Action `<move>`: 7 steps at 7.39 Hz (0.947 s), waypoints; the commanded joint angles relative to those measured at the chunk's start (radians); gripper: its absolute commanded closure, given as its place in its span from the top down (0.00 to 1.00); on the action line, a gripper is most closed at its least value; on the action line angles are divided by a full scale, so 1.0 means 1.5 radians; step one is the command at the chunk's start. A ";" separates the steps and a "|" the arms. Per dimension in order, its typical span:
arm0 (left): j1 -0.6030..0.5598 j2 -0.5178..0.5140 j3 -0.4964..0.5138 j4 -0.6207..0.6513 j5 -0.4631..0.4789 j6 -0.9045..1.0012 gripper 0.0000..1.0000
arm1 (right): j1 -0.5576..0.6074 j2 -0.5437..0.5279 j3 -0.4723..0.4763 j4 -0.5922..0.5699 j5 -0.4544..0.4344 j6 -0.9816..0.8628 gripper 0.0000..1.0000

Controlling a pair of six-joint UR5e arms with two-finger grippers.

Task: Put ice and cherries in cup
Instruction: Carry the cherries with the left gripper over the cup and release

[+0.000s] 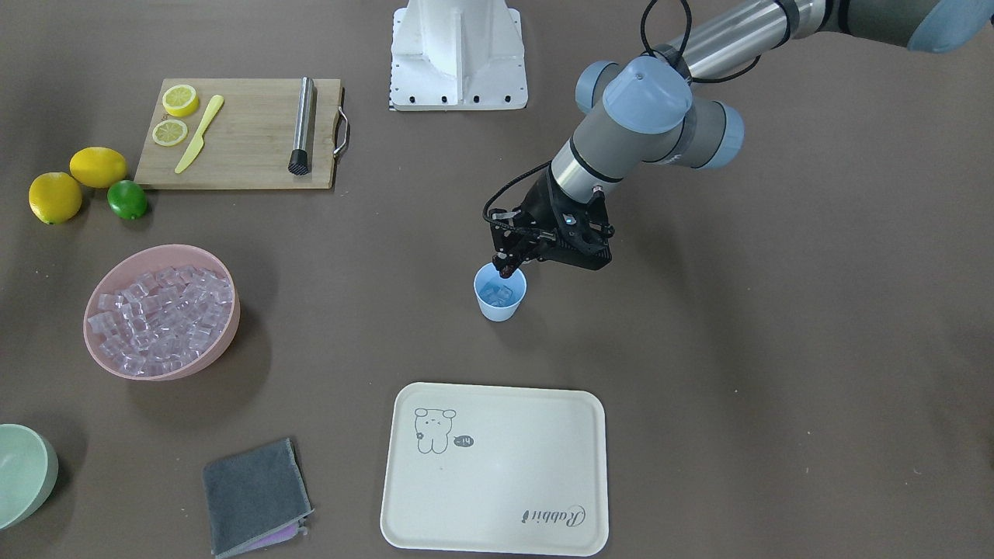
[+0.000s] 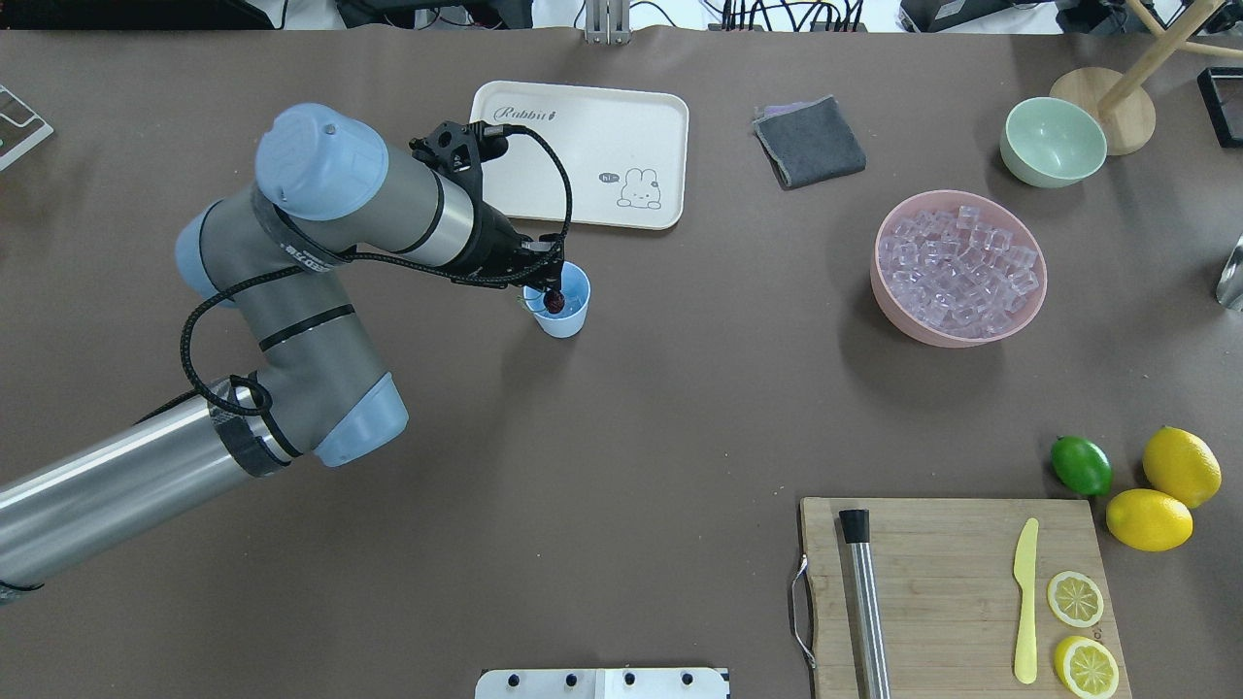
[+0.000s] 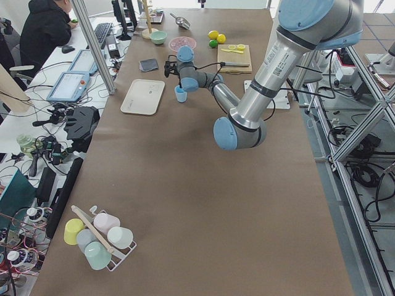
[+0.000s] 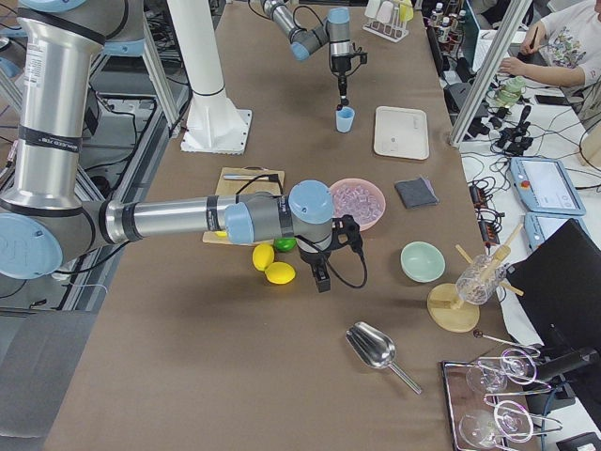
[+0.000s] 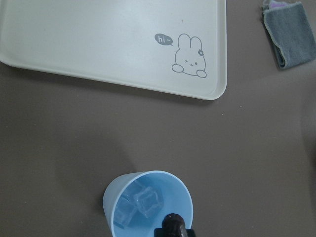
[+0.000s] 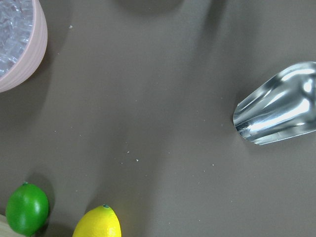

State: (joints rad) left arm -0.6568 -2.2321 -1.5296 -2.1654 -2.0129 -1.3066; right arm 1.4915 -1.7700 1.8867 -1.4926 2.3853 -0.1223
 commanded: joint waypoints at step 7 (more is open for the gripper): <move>-0.069 0.116 -0.072 0.001 -0.014 0.010 0.97 | 0.007 -0.008 0.004 0.001 0.005 -0.001 0.99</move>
State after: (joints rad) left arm -0.6959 -2.1736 -1.5639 -2.1664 -1.9858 -1.2982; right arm 1.5016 -1.7860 1.8916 -1.4910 2.3919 -0.1255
